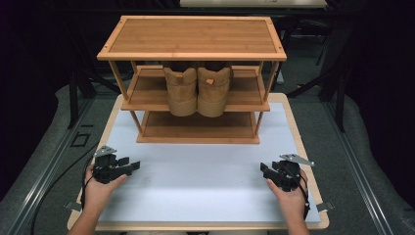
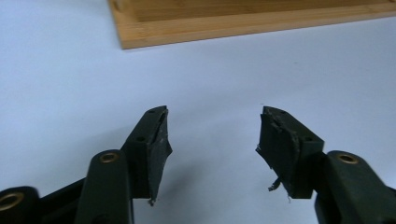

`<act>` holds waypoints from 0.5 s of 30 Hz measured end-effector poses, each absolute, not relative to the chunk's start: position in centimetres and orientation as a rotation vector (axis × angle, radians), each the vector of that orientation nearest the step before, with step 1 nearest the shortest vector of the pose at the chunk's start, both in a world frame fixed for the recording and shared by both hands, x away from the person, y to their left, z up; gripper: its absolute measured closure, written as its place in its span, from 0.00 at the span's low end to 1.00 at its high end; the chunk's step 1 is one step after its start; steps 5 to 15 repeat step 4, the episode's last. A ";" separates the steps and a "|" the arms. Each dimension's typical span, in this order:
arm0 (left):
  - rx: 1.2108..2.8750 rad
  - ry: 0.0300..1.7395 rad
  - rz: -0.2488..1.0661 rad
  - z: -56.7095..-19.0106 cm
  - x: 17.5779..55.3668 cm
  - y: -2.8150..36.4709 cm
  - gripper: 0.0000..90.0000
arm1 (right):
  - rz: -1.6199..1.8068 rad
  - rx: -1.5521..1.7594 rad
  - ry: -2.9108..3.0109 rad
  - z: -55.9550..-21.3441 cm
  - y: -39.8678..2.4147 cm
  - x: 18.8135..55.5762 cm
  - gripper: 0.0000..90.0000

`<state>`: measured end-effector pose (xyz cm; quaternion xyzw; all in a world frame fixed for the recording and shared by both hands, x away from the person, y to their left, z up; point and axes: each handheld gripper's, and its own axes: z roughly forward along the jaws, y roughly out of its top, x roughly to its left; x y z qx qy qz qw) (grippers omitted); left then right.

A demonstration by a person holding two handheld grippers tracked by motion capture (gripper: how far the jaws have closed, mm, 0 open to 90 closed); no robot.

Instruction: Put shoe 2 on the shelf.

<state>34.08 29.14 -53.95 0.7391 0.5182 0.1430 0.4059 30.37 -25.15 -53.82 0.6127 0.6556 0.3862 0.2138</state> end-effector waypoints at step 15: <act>1.879 1.336 0.394 -54.4 34.4 29.8 0.41 | 0.978 1.690 1.798 -54.5 -25.7 30.4 0.48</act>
